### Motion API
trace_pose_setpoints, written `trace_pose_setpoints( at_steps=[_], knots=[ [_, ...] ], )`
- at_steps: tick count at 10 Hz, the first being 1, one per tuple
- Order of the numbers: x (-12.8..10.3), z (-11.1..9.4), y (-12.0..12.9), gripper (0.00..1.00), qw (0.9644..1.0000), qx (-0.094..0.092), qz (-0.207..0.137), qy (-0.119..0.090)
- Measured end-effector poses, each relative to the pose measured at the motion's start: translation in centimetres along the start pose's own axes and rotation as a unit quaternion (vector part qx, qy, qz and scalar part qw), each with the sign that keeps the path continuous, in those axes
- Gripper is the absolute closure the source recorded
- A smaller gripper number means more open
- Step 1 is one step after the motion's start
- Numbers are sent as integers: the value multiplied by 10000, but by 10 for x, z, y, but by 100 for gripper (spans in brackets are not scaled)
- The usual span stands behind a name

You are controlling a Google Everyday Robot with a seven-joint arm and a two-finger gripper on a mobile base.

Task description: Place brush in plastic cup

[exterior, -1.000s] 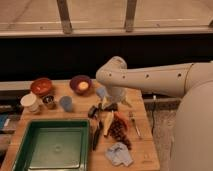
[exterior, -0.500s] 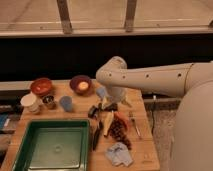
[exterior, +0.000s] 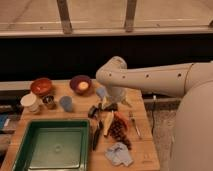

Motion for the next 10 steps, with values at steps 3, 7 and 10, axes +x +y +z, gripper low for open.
trace_pose_setpoints(
  at_steps=[3,7,10],
  knots=[
    [0,0,0,20,10000,5,-4,-1],
    [-14,-8,25,20,9972,191,-723,-89],
    [-39,4,73,20,9883,182,-1515,-25]
  ],
)
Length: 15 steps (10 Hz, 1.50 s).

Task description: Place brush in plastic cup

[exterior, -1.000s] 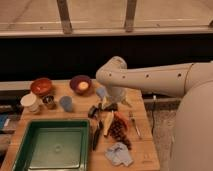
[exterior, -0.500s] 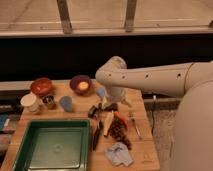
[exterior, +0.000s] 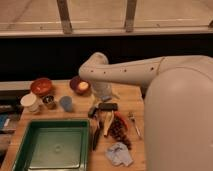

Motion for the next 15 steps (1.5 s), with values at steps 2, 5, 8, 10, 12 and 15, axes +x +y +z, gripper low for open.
trace_pose_setpoints(
  at_steps=[2,5,8,10,12,15],
  knots=[
    [-12,23,8,20,9991,-333,-268,55],
    [-15,52,28,20,9888,-1350,-563,297],
    [-4,63,55,20,9858,-1419,-765,473],
    [7,59,69,20,9856,-1390,-843,474],
    [16,64,73,20,9858,-1348,-849,526],
    [9,71,76,20,9867,-1325,-831,442]
  ],
)
